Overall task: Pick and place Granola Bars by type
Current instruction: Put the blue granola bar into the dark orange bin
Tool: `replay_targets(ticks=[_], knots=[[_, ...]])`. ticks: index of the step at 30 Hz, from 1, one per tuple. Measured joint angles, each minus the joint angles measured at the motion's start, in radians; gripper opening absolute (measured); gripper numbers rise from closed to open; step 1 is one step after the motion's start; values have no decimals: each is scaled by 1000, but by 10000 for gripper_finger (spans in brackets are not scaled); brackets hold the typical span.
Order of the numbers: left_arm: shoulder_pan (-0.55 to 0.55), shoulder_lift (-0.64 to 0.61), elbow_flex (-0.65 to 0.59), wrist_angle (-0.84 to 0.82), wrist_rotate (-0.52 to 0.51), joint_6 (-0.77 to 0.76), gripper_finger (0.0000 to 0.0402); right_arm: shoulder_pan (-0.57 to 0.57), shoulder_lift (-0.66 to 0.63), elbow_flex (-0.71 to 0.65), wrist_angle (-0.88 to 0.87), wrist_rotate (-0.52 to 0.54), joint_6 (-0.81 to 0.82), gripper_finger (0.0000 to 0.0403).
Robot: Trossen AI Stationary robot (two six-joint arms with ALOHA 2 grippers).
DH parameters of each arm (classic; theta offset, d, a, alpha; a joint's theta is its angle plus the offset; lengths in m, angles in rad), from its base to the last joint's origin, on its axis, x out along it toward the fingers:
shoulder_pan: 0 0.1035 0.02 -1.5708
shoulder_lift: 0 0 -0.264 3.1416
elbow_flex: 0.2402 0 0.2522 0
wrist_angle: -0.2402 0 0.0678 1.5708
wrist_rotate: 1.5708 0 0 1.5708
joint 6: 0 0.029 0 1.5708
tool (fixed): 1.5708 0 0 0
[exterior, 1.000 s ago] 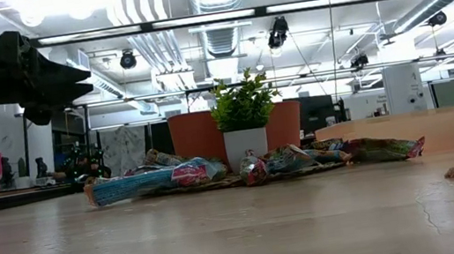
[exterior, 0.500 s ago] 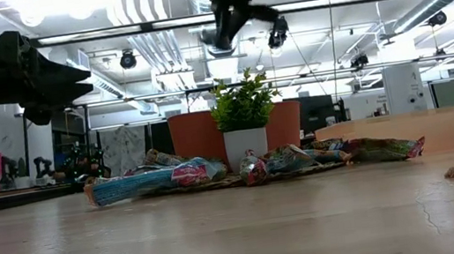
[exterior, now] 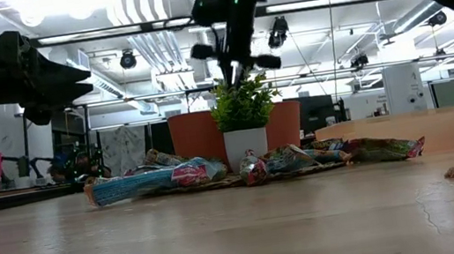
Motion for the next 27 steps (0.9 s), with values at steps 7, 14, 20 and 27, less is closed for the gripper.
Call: replay_targets(ticks=[7,14,20,27], knots=[[0,0,0,0,0,0,174,-16,85,0,-21,-35,4,18],[0,0,0,0,0,0,174,-22,135,0,-113,-57,26,18],[0,0,0,0,0,0,174,-28,166,-1,-192,-5,8,18],[0,0,0,0,0,0,174,-26,190,-1,-168,-7,-8,18]])
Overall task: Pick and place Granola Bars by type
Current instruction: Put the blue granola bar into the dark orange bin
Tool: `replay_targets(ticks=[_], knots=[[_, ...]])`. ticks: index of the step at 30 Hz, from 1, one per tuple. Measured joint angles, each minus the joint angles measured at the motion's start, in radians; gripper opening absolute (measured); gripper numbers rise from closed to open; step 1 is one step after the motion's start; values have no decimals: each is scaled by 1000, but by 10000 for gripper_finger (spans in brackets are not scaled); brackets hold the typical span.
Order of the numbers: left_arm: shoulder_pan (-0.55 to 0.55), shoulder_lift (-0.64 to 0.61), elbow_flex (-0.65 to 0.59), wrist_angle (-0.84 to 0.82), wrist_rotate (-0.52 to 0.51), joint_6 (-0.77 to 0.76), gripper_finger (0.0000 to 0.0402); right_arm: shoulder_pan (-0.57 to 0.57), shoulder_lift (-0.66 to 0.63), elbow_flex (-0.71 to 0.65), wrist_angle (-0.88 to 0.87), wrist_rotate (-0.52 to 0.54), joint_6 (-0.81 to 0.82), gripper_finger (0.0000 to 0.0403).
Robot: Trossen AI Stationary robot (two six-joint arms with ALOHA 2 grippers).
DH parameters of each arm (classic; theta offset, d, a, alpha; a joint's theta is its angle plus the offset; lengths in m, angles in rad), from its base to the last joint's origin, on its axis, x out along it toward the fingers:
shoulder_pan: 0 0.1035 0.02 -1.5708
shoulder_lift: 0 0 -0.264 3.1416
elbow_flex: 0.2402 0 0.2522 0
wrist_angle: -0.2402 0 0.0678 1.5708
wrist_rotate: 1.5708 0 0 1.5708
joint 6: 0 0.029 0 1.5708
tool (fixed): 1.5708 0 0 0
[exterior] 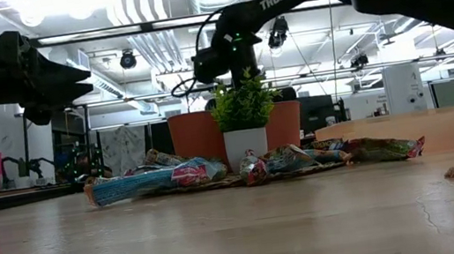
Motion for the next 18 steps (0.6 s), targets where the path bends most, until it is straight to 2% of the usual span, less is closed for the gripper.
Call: replay_targets(ticks=[10,18], knots=[[0,0,0,0,0,0,174,-7,16,0,63,-11,16,20],[0,0,0,0,0,0,174,-7,26,0,73,-10,20,48]])
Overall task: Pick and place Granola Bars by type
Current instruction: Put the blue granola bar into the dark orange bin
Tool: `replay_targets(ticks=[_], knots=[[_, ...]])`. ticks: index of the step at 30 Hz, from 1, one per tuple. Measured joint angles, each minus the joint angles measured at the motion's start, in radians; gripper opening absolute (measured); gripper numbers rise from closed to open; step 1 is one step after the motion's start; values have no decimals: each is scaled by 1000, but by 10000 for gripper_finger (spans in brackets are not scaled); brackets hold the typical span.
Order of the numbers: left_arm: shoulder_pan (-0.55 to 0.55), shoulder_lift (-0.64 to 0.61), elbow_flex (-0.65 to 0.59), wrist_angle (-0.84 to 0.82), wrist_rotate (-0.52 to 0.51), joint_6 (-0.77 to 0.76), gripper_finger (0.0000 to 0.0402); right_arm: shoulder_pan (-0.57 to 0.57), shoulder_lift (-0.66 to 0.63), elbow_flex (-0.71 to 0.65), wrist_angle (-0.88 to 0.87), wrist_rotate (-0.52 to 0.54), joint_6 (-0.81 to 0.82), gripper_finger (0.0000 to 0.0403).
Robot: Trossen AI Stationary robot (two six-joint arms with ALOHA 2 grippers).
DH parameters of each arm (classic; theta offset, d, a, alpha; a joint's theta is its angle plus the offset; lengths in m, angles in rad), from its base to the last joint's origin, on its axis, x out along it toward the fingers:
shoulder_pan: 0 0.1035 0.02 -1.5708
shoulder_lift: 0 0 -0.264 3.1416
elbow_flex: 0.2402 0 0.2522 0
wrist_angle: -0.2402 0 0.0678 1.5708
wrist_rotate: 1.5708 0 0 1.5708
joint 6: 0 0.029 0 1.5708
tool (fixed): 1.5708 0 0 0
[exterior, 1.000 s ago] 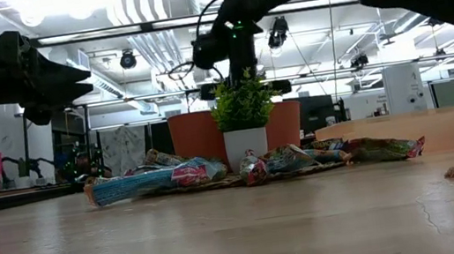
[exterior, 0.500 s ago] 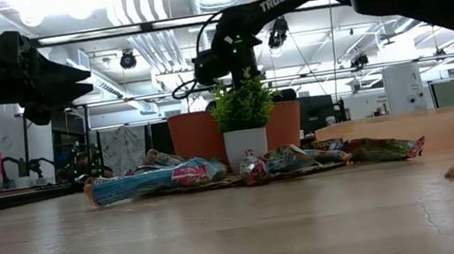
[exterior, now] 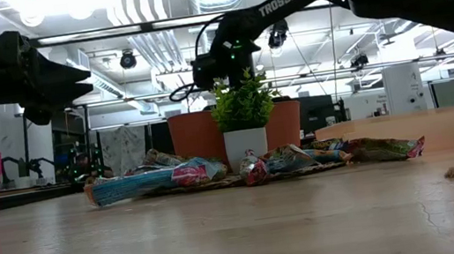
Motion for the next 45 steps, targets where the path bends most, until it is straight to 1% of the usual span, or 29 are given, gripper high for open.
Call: replay_targets(ticks=[6,13,18,23,26,31,34,39,42,45], knots=[[0,0,0,0,0,0,174,-1,1,0,2,-1,-2,70],[0,0,0,0,0,0,174,-2,-4,2,0,-20,-39,111],[0,0,0,0,0,0,174,-2,-53,4,8,27,-114,134],[0,0,0,0,0,0,174,-2,-98,4,7,80,-169,147],[0,0,0,0,0,0,174,4,-132,4,6,82,-212,153],[0,0,0,0,0,0,174,38,-187,3,-5,55,-292,170],[0,0,0,0,0,0,174,61,-223,3,-4,61,-325,188],[0,0,0,0,0,0,174,101,-273,3,-4,90,-359,232],[0,0,0,0,0,0,174,131,-306,3,-9,89,-387,257],[0,0,0,0,0,0,174,176,-342,3,-76,89,-426,278]])
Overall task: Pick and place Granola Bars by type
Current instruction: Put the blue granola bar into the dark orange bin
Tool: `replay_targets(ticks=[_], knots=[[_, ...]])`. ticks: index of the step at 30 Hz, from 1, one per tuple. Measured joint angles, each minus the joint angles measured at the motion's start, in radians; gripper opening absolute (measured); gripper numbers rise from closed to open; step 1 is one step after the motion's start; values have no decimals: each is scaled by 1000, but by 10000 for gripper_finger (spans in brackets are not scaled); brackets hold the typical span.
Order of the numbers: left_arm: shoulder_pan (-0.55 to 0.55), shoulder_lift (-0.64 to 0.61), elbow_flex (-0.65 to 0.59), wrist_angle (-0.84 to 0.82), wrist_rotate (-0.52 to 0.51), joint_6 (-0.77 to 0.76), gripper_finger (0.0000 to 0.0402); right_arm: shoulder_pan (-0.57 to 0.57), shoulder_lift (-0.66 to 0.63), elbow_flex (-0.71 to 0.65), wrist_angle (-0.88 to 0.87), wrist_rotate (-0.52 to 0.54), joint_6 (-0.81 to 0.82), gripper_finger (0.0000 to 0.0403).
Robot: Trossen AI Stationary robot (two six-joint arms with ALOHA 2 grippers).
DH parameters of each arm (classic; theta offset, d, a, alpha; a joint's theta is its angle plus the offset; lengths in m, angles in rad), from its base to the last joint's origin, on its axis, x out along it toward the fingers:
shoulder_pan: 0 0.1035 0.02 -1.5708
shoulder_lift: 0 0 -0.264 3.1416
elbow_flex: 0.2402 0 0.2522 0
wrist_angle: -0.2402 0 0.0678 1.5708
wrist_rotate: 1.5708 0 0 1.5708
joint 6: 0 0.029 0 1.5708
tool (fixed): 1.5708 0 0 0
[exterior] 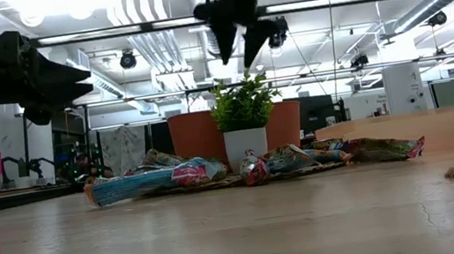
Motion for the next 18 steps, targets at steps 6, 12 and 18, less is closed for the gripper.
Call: replay_targets(ticks=[6,12,18], knots=[[0,0,0,0,0,0,174,115,-52,-4,-145,16,-36,307],[0,0,0,0,0,0,174,227,-122,-86,-138,74,-52,321],[0,0,0,0,0,0,174,304,-194,-293,-127,92,-20,321]])
